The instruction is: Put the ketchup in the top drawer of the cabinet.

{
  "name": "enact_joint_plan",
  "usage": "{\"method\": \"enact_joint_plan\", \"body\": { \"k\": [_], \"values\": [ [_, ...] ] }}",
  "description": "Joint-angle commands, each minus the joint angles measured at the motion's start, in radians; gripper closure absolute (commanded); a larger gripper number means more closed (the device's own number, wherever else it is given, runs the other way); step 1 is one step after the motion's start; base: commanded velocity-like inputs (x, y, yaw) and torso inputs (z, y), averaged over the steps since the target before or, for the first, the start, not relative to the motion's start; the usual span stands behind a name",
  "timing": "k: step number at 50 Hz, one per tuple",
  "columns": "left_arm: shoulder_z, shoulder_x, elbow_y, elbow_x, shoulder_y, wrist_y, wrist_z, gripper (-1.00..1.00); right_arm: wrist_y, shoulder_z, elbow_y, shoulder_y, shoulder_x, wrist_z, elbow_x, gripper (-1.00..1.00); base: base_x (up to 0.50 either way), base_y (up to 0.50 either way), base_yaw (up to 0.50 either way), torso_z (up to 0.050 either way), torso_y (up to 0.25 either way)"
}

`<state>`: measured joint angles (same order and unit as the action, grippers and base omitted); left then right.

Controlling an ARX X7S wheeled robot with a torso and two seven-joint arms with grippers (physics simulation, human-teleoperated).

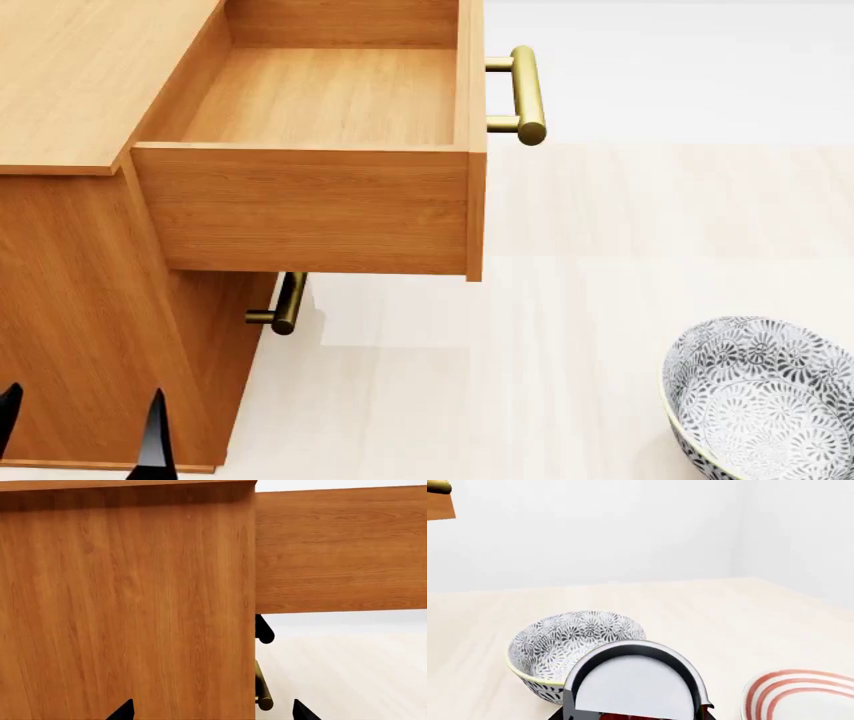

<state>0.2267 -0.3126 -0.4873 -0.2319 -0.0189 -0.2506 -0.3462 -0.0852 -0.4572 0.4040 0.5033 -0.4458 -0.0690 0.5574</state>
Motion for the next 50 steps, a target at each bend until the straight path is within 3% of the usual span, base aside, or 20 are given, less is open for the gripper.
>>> {"method": "enact_joint_plan", "body": {
  "k": [1, 15, 30, 50],
  "values": [
    [-0.002, -0.006, -0.006, -0.011, -0.001, -0.003, -0.001, -1.0, -0.2, -0.059, 0.232, -0.028, -0.094, -0.121, 0.091, 1.0, 0.0, 0.0, 0.0, 0.0, 0.0],
    [-0.001, -0.009, -0.003, -0.02, -0.003, 0.008, -0.001, -1.0, -0.402, -0.142, 0.416, -0.165, -0.253, -0.319, 0.275, 1.0, 0.0, 0.0, 0.0, 0.0, 0.0],
    [-0.002, -0.014, -0.009, -0.027, 0.0, 0.003, -0.007, -1.0, -0.484, -0.172, 0.452, -0.337, -0.406, -0.43, 0.441, 1.0, 0.0, 0.0, 0.0, 0.0, 0.0],
    [-0.001, -0.017, 0.006, -0.031, -0.001, 0.017, -0.012, -1.0, -0.525, 0.064, 0.389, -0.742, -0.599, -0.563, 0.588, 1.0, 0.0, 0.0, 0.0, 0.0, 0.001]
  ]
}}
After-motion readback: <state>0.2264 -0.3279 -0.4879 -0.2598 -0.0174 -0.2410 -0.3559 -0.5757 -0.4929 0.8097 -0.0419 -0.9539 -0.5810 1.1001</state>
